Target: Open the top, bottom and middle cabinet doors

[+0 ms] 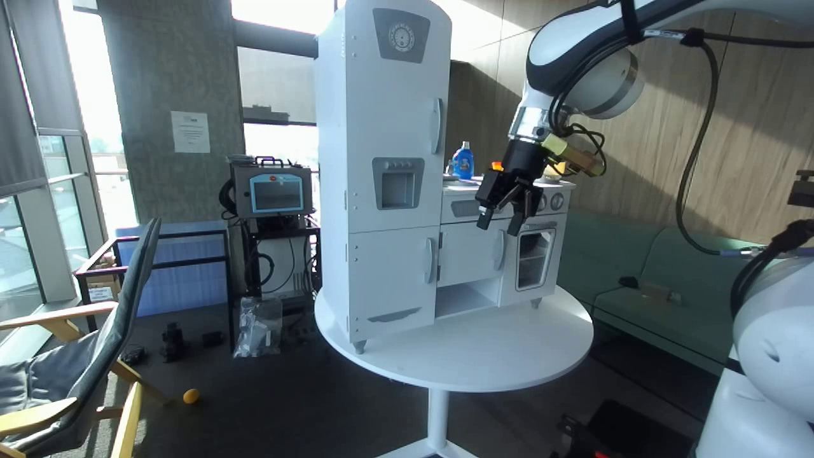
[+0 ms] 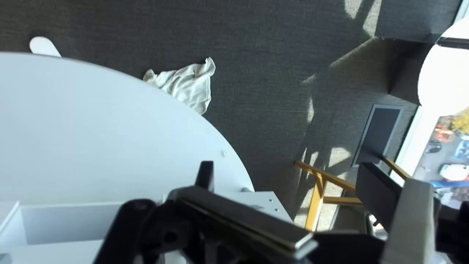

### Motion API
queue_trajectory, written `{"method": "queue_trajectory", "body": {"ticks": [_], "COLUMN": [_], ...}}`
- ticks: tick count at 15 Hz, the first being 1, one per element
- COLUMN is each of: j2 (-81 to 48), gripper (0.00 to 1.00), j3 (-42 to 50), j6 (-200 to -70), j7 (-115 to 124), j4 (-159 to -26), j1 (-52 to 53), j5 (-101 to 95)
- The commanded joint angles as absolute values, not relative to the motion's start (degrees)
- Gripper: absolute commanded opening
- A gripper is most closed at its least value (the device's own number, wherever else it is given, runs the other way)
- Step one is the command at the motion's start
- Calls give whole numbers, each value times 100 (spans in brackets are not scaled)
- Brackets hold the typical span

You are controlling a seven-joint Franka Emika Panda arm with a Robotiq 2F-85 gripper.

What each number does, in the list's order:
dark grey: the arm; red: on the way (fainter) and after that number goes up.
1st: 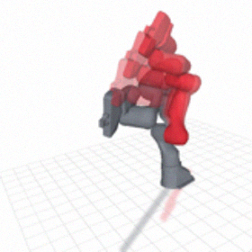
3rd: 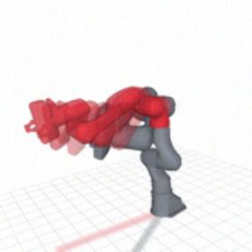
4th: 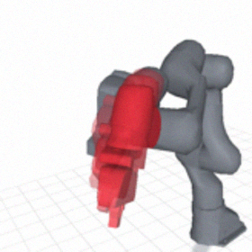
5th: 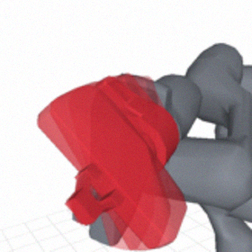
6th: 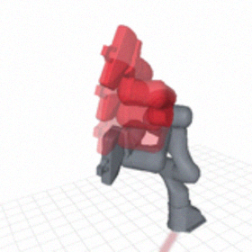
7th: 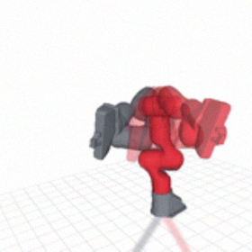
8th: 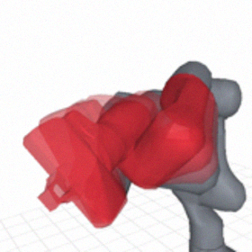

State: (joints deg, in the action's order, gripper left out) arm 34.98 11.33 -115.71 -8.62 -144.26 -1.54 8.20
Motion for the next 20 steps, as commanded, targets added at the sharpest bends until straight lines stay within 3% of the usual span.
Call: {"method": "queue_trajectory", "body": {"ticks": [1, 8, 20], "j2": [3480, 2814, 1261], "gripper": [100, 100, 100], "j3": [1016, 785, 249], "j6": [-12147, -14274, -18845], "j7": [-1022, -589, 220], "j4": [-13860, -12899, -12695], "j1": [-189, -88, -769], "j5": [850, 966, 544]}}
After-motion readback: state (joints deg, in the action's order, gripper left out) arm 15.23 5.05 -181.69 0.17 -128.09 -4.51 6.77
